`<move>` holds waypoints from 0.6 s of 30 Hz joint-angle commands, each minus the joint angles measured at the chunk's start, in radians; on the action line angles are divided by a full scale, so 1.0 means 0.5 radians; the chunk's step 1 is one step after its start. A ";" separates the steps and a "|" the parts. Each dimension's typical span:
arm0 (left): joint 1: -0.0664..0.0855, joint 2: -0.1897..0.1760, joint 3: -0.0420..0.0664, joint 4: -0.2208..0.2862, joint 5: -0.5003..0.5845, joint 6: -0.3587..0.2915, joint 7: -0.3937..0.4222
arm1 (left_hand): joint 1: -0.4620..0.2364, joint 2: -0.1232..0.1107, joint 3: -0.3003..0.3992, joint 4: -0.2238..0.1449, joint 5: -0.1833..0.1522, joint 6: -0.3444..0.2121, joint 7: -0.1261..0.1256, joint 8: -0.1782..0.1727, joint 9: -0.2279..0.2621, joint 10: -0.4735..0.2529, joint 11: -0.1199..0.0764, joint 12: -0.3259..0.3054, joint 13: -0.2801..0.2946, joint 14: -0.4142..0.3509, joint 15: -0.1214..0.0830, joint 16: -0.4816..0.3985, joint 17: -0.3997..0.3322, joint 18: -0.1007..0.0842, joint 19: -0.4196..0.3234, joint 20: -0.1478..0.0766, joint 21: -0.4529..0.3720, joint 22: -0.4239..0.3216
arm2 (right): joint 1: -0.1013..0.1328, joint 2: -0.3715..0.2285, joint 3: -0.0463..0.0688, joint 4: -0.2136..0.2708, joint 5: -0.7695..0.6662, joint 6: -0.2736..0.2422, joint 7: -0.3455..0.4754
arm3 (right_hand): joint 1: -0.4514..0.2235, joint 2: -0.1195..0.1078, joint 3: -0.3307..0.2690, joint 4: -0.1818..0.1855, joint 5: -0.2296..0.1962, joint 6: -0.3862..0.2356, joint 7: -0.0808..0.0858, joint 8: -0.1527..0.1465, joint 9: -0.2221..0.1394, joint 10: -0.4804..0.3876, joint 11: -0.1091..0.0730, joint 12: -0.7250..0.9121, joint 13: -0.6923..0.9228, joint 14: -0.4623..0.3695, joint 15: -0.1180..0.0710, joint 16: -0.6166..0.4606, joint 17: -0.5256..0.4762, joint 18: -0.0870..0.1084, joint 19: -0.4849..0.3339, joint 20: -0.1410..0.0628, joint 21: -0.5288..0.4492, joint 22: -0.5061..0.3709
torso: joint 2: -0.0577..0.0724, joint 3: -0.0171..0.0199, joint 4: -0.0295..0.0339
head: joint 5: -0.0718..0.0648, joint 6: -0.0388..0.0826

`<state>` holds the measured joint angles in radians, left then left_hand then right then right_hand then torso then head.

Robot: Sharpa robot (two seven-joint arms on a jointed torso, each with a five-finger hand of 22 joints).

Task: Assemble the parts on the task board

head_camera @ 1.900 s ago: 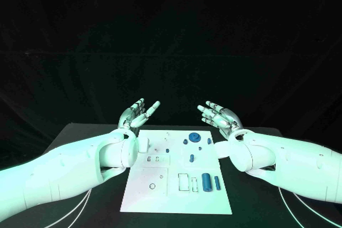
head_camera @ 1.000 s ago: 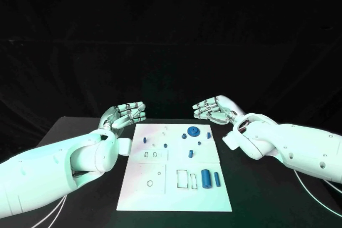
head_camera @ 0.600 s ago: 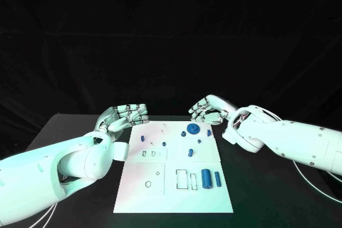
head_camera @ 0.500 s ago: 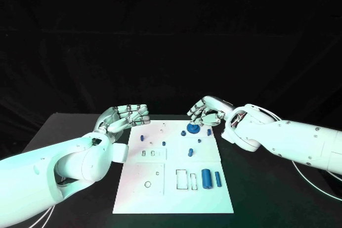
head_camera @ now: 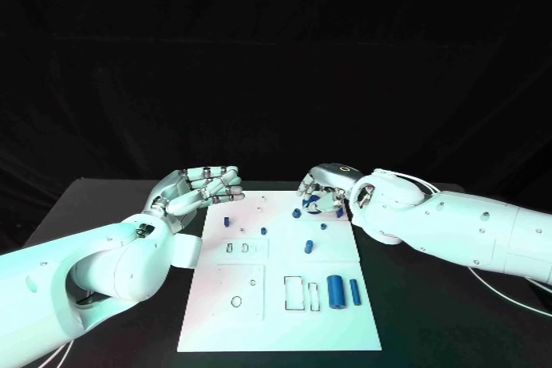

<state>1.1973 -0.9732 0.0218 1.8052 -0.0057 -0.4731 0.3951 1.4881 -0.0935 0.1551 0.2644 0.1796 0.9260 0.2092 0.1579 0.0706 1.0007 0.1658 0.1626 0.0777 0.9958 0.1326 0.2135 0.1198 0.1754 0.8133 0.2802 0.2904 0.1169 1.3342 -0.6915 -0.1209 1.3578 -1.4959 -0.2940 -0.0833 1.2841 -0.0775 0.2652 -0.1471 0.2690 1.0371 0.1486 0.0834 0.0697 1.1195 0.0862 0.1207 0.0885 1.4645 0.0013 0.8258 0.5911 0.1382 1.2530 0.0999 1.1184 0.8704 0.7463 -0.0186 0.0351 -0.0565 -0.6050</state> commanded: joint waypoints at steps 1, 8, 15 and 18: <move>0.008 -0.002 0.002 0.021 -0.017 0.049 0.001 | 0.013 -0.003 -0.005 -0.012 -0.010 0.009 0.001 0.003 0.002 0.007 0.001 0.000 0.000 0.007 0.003 0.002 0.002 0.018 0.011 -0.001 0.006 0.001 | 0.002 0.022 0.001 -0.020 -0.177 0.120 -0.092 | -0.005 -0.025 0.011 0.026 0.018 0.003 -0.010 -0.007 0.002 -0.019 0.002 0.017 0.006 0.046 -0.006 0.177 0.171 -0.049 0.038 0.003 0.106 0.143 | 0.035 -0.0034 0.013 | -0.009 0.001; 0.013 -0.013 0.003 0.036 -0.017 0.048 -0.001 | 0.012 -0.004 -0.006 -0.012 -0.010 0.009 0.002 0.002 0.002 0.006 0.002 -0.002 -0.001 0.007 0.003 0.002 0.002 0.018 0.012 -0.001 0.007 0.001 | 0.002 0.055 0.001 -0.036 -0.206 0.156 -0.101 | 0.000 -0.038 0.042 0.052 0.043 0.020 -0.008 -0.001 0.004 -0.025 0.003 0.032 0.010 0.043 -0.002 0.398 0.386 -0.074 0.091 0.008 0.241 0.333 | 0.051 -0.0071 0.025 | -0.019 -0.007; 0.017 -0.019 0.006 0.040 -0.017 0.044 0.001 | 0.011 -0.005 -0.007 -0.012 -0.010 0.008 0.003 0.001 0.001 0.005 0.003 -0.003 -0.001 0.006 0.003 0.001 0.002 0.018 0.013 -0.001 0.007 0.001 | 0.002 0.072 0.000 -0.045 -0.216 0.182 -0.106 | 0.001 -0.045 0.079 0.079 0.054 0.045 -0.003 0.005 0.007 -0.015 0.003 0.047 0.013 0.051 0.002 0.591 0.581 -0.102 0.159 0.011 0.368 0.519 | 0.054 -0.0101 0.029 | -0.025 -0.017; 0.019 -0.017 0.007 0.038 -0.017 0.042 0.011 | 0.011 -0.005 -0.007 -0.011 -0.010 0.008 0.004 0.000 0.001 0.004 0.003 -0.004 -0.002 0.006 0.003 0.000 0.002 0.018 0.014 -0.001 0.008 0.000 | 0.002 0.082 0.000 -0.056 -0.218 0.197 -0.108 | 0.002 -0.046 0.092 0.088 0.055 0.054 -0.002 0.007 0.008 -0.009 0.003 0.051 0.013 0.052 0.003 0.640 0.632 -0.111 0.182 0.013 0.406 0.576 | 0.057 -0.0101 0.036 | -0.034 -0.016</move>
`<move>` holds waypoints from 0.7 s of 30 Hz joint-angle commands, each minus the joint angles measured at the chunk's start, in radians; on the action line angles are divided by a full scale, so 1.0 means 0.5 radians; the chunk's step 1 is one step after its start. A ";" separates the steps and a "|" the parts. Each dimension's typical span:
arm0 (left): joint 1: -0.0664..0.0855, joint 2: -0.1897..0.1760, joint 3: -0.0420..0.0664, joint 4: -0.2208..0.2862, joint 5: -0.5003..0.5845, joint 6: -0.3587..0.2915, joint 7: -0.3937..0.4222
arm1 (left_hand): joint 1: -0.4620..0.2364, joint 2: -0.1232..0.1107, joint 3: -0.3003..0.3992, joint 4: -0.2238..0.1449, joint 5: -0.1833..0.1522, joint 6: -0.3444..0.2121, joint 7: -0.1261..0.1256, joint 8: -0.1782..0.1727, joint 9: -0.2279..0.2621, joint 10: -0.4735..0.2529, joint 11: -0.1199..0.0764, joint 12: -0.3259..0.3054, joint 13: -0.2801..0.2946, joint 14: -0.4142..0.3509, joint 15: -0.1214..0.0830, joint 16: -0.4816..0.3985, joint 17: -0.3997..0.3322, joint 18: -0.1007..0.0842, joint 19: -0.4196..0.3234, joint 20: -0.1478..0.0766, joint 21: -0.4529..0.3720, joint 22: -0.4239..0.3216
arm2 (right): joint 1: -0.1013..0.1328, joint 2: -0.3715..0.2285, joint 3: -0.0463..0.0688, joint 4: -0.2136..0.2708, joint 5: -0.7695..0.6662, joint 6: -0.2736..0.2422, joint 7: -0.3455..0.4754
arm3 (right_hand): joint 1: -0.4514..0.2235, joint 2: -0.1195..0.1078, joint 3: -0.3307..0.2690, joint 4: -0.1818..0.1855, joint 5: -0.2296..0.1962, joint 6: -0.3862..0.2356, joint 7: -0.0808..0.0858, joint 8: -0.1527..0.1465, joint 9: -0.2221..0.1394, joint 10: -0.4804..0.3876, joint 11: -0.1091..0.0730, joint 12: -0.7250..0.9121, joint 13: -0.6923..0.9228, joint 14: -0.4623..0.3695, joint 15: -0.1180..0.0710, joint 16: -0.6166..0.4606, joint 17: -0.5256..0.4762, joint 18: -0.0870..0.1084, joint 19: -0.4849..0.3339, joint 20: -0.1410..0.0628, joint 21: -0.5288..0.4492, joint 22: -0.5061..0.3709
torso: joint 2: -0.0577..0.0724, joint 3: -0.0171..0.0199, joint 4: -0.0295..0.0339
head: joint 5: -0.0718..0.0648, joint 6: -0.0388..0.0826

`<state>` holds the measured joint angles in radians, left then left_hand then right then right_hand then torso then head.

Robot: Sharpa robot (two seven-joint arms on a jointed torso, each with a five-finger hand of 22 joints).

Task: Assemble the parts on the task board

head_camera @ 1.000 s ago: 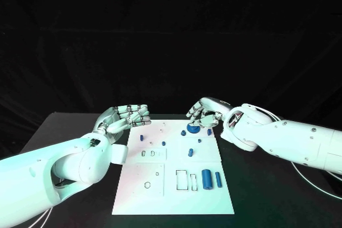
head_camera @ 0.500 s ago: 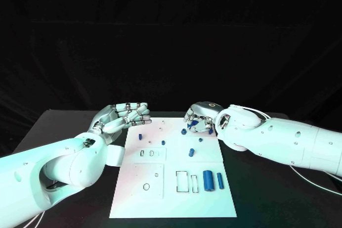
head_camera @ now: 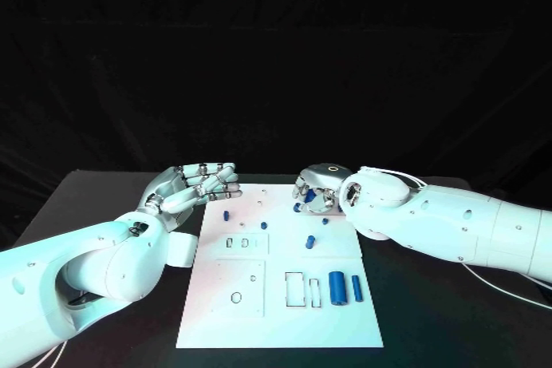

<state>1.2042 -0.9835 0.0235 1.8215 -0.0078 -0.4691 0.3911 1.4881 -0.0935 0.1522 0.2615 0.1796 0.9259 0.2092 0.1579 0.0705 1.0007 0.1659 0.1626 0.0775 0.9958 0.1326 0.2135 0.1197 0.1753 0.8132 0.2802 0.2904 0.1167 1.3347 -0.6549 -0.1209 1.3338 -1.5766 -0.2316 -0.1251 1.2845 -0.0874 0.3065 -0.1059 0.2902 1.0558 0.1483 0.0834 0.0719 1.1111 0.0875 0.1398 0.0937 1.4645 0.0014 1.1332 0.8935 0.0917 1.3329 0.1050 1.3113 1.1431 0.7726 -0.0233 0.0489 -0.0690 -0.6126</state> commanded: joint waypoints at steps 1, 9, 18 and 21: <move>0.006 0.005 0.004 0.005 -0.012 0.033 0.021 | 0.011 -0.005 -0.001 -0.005 -0.010 0.008 0.004 0.000 0.001 0.004 0.003 -0.004 -0.001 0.006 0.003 0.000 0.003 0.018 0.014 -0.001 0.008 0.001 | 0.001 0.013 0.000 -0.013 -0.058 0.078 -0.026 | 0.002 -0.024 0.014 0.008 0.014 0.023 -0.001 0.009 0.004 0.012 0.000 0.015 0.003 0.053 0.003 0.039 0.040 -0.020 0.028 0.002 0.030 0.045 | 0.005 -0.0019 0.011 | -0.012 -0.002; 0.013 0.008 0.006 0.002 -0.011 0.030 0.025 | 0.011 -0.005 -0.001 -0.005 -0.010 0.008 0.004 0.000 0.001 0.004 0.003 -0.004 -0.001 0.006 0.003 0.000 0.003 0.018 0.014 -0.001 0.008 0.001 | -0.001 0.042 0.000 -0.044 -0.069 0.120 -0.033 | 0.007 -0.025 0.033 0.015 0.019 0.042 -0.003 0.015 0.007 0.030 -0.004 0.024 0.004 0.050 0.001 0.078 0.073 -0.025 0.038 0.002 0.054 0.080 | 0.006 0.0001 0.012 | -0.007 -0.012; 0.014 0.008 0.007 -0.001 -0.011 0.030 0.021 | 0.011 -0.003 0.000 -0.006 -0.010 0.008 0.004 0.000 0.001 0.004 0.003 -0.005 -0.002 0.007 0.003 -0.001 0.003 0.018 0.015 -0.002 0.008 0.000 | -0.006 0.062 -0.001 -0.078 -0.075 0.147 -0.032 | 0.011 -0.023 0.045 0.020 0.019 0.046 -0.005 0.014 0.007 0.040 -0.007 0.028 0.005 0.047 -0.001 0.095 0.085 -0.026 0.040 0.002 0.065 0.096 | 0.009 0.0002 0.015 | -0.004 -0.010; 0.015 0.008 0.007 -0.001 -0.011 0.031 0.019 | 0.011 -0.003 0.000 -0.006 -0.010 0.008 0.004 0.000 0.001 0.004 0.003 -0.005 -0.002 0.007 0.003 -0.001 0.003 0.018 0.015 -0.002 0.008 0.000 | -0.009 0.069 -0.002 -0.091 -0.076 0.152 -0.031 | 0.015 -0.021 0.054 0.021 0.018 0.050 -0.008 0.016 0.008 0.045 -0.009 0.031 0.005 0.045 -0.002 0.104 0.093 -0.028 0.044 0.001 0.072 0.107 | 0.010 -0.0004 0.018 | -0.002 -0.014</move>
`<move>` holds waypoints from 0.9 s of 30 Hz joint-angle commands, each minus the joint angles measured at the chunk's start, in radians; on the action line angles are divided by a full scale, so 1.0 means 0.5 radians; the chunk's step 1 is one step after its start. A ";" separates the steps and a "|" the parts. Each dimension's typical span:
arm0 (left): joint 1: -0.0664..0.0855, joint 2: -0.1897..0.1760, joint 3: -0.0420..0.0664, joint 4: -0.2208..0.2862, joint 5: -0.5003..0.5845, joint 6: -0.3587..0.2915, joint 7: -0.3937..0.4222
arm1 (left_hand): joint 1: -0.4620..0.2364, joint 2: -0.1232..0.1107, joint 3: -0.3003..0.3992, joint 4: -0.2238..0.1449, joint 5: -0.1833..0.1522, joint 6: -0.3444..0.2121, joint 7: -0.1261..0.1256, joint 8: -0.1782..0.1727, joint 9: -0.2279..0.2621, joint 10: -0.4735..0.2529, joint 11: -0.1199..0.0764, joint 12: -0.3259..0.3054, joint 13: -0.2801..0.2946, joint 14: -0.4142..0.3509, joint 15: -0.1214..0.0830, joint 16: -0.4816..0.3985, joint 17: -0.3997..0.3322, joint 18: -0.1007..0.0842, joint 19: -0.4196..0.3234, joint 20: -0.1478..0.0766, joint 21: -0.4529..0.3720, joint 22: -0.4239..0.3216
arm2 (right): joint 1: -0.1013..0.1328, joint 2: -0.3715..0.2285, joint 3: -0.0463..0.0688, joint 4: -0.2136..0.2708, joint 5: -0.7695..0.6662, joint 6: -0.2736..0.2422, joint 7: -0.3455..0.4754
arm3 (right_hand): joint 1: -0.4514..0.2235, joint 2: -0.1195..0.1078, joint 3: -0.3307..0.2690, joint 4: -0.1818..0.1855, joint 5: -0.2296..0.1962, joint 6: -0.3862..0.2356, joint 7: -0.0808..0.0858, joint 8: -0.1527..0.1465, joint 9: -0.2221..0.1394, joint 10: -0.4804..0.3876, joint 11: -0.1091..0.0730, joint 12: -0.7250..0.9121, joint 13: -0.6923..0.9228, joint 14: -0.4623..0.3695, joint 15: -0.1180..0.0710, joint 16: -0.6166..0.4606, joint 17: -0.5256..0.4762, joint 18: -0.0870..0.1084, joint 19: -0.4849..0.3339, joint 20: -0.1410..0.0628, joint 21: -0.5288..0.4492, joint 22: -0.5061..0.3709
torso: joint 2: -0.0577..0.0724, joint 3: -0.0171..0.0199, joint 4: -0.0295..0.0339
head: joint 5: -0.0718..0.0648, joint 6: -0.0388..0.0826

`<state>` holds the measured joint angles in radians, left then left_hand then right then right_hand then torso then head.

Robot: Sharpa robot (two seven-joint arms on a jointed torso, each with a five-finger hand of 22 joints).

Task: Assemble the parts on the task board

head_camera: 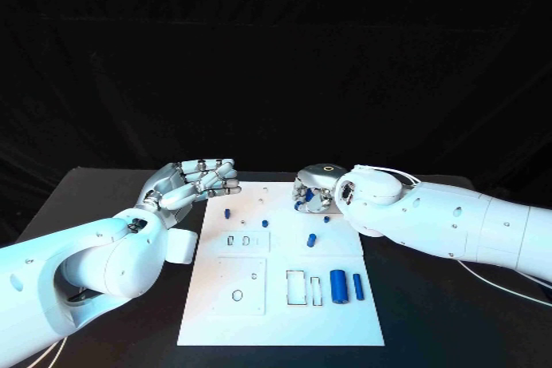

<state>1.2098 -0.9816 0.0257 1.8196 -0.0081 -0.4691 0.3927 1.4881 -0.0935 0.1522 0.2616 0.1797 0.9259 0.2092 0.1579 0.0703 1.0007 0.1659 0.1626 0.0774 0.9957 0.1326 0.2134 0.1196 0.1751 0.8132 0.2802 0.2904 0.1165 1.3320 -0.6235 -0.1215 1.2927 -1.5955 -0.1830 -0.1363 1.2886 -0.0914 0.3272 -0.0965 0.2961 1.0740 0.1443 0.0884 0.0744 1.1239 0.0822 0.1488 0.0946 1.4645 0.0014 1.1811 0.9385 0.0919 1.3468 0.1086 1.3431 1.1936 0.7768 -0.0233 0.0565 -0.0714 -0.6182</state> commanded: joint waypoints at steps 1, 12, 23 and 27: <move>0.004 0.003 0.002 0.004 -0.011 0.032 0.015 | 0.011 -0.003 0.000 -0.006 -0.010 0.008 0.004 0.000 0.002 0.004 0.003 -0.005 -0.002 0.007 0.004 -0.001 0.004 0.019 0.015 -0.002 0.008 0.001 | -0.004 0.008 -0.001 -0.013 -0.038 0.056 -0.009 | 0.010 -0.011 0.018 0.003 0.006 0.017 -0.001 0.006 0.003 0.021 0.001 0.013 0.003 0.044 -0.003 0.013 0.007 -0.029 0.017 -0.006 0.012 0.011 | 0.002 -0.0003 0.002 | 0.003 -0.003; 0.007 -0.003 0.003 0.006 -0.010 0.033 0.013 | 0.011 -0.003 0.000 -0.006 -0.010 0.008 0.005 0.000 0.001 0.004 0.003 -0.006 -0.002 0.007 0.004 -0.001 0.004 0.019 0.015 -0.002 0.008 0.001 | -0.007 0.014 -0.001 -0.033 -0.039 0.054 0.004 | 0.064 0.030 0.104 -0.002 -0.068 0.094 -0.025 0.039 0.020 0.085 -0.024 0.041 0.014 0.042 -0.021 0.083 0.071 -0.043 0.052 -0.018 0.070 0.103 | 0.004 -0.0002 0.004 | -0.001 -0.004; 0.009 -0.003 0.003 0.005 -0.010 0.034 0.012 | 0.011 -0.003 0.000 -0.006 -0.010 0.008 0.005 0.000 0.001 0.004 0.003 -0.006 -0.002 0.007 0.004 -0.001 0.004 0.019 0.015 -0.002 0.008 0.001 | -0.010 0.006 -0.001 -0.020 -0.002 -0.129 0.029 | 0.058 0.048 0.159 0.018 -0.069 0.159 -0.039 0.066 0.045 0.147 -0.042 0.053 0.025 0.042 -0.034 0.132 0.112 -0.052 0.074 -0.030 0.108 0.165 | 0.003 -0.0030 0.007 | -0.004 -0.001; 0.010 -0.005 0.003 -0.002 -0.010 0.034 0.013 | 0.011 -0.003 0.000 -0.006 -0.010 0.008 0.005 0.000 0.001 0.004 0.003 -0.006 -0.002 0.007 0.004 -0.001 0.004 0.019 0.015 -0.002 0.008 0.001 | -0.008 -0.014 0.002 0.013 0.051 -0.298 0.039 | 0.051 0.038 0.167 0.023 -0.038 0.163 -0.040 0.067 0.050 0.153 -0.044 0.049 0.027 0.040 -0.037 0.138 0.115 -0.053 0.074 -0.033 0.112 0.171 | 0.004 -0.0036 0.009 | -0.003 0.008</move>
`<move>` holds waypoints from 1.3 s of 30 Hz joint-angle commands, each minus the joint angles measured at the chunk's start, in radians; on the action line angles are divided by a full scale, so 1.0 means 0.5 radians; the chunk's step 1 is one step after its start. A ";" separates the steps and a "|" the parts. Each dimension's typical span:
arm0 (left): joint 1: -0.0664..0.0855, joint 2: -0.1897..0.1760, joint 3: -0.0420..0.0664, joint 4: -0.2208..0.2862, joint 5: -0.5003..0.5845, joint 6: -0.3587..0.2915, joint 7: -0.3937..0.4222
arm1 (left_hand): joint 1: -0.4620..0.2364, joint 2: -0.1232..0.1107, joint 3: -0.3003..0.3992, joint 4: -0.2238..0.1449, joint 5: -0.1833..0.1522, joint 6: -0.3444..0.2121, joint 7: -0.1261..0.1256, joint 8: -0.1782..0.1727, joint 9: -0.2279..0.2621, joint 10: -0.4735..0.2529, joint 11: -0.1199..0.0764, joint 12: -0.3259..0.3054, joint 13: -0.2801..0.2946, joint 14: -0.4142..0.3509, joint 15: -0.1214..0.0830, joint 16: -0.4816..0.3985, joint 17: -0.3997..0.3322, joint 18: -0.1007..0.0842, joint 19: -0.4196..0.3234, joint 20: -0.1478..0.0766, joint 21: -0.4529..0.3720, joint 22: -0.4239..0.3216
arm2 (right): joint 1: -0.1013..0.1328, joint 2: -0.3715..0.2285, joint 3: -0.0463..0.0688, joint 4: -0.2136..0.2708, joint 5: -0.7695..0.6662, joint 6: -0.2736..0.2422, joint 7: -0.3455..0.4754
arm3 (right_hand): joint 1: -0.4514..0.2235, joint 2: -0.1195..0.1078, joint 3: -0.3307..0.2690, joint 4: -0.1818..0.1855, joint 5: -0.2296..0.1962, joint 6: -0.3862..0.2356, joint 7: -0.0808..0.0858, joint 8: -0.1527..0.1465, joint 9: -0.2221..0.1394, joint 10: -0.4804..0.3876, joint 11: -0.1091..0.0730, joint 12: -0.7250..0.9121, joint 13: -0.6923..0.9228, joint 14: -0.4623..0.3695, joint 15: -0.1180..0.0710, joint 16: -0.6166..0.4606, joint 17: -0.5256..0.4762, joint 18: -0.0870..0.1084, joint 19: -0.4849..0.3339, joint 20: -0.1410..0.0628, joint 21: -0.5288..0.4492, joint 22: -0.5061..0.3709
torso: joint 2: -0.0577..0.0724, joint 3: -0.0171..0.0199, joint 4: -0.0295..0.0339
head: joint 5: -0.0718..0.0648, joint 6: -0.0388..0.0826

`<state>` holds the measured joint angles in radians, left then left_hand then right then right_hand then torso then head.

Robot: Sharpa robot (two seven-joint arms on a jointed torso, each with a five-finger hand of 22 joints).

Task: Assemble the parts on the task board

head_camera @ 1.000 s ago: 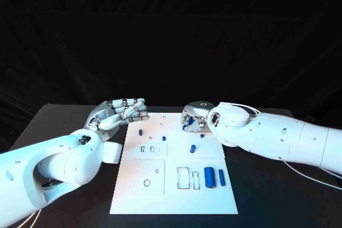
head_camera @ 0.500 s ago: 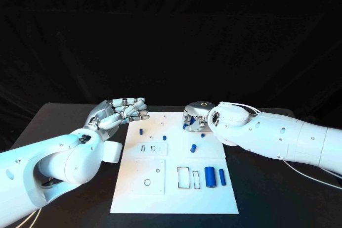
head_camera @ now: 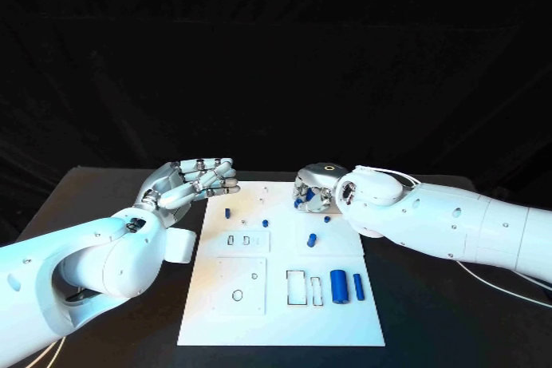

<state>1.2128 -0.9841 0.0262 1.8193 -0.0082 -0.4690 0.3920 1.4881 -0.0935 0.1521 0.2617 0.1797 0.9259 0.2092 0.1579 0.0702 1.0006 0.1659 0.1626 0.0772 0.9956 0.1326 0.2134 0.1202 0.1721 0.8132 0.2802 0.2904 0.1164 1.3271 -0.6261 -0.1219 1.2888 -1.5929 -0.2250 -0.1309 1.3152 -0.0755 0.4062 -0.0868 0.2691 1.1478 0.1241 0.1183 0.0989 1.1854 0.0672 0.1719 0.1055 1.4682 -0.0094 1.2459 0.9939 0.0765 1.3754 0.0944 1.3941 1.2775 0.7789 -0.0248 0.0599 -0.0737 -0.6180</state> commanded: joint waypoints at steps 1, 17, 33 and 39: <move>0.004 0.000 0.002 -0.003 -0.009 0.033 0.014 | 0.011 -0.003 0.000 -0.006 -0.010 0.008 0.005 0.000 0.002 0.004 0.003 -0.006 -0.001 0.007 0.004 -0.001 0.002 0.025 0.015 -0.002 0.008 0.001 | 0.004 -0.011 0.005 0.027 0.055 -0.252 0.029 | -0.003 0.002 0.010 0.003 0.021 0.014 0.002 0.006 0.001 0.029 -0.013 0.001 0.005 0.032 -0.015 0.010 0.004 -0.022 0.016 -0.005 0.010 0.003 | -0.001 -0.0010 0.002 | 0.002 0.010; 0.004 0.005 0.002 -0.012 -0.008 0.032 0.014 | 0.014 -0.003 -0.001 -0.008 -0.009 -0.007 0.010 -0.013 -0.002 -0.012 0.009 -0.021 -0.007 0.014 0.005 -0.003 0.006 0.025 0.024 -0.003 0.011 -0.001 | 0.013 0.232 0.013 -0.193 0.105 -0.465 0.063 | 0.000 -0.016 0.025 0.000 0.032 0.004 0.009 -0.002 0.003 0.013 -0.006 -0.017 0.000 0.026 -0.011 0.007 -0.007 -0.020 0.006 -0.004 0.005 -0.003 | 0.006 -0.0013 0.012 | 0.001 0.029; 0.007 0.013 0.003 -0.016 -0.008 0.034 0.013 | 0.015 -0.003 -0.001 -0.008 -0.009 -0.007 0.010 -0.013 -0.002 -0.012 0.009 -0.021 -0.007 0.013 0.006 -0.004 0.006 0.024 0.023 -0.003 0.011 -0.001 | -0.002 0.435 0.010 -0.420 0.119 -0.387 0.062 | -0.002 -0.017 0.028 0.002 0.033 0.004 0.012 -0.003 0.004 0.013 -0.004 -0.019 0.000 0.024 -0.010 0.006 -0.012 -0.019 0.003 -0.003 0.003 -0.006 | 0.009 -0.0053 0.020 | 0.004 0.027; 0.012 0.013 0.003 -0.015 -0.008 0.035 0.012 | 0.015 -0.003 -0.001 -0.008 -0.009 -0.007 0.010 -0.013 -0.002 -0.012 0.009 -0.021 -0.007 0.013 0.006 -0.004 0.006 0.024 0.023 -0.003 0.011 -0.001 | -0.005 0.465 0.008 -0.459 0.102 -0.321 0.056 | -0.004 -0.018 0.028 0.003 0.032 0.004 0.013 -0.003 0.005 0.013 -0.003 -0.019 0.000 0.023 -0.009 0.003 -0.018 -0.018 0.000 -0.003 0.001 -0.010 | 0.010 -0.0051 0.021 | 0.002 0.023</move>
<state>1.2168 -0.9797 0.0264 1.8096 -0.0082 -0.4689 0.3917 1.4881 -0.0935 0.1520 0.2618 0.1797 0.9258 0.2092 0.1579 0.0701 0.9970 0.1694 0.1562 0.0750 0.9956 0.1326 0.2134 0.1217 0.1716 0.8168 0.2767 0.2904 0.1163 1.3256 -0.3960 -0.1176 1.0631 -1.5310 -0.4234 -0.1055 1.3134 -0.0774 0.4143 -0.0870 0.2806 1.1454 0.1260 0.1130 0.0999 1.1864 0.0661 0.1561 0.1040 1.4682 -0.0093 1.2453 0.9858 0.0766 1.3789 0.0908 1.3940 1.2727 0.7839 -0.0273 0.0702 -0.0714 -0.6052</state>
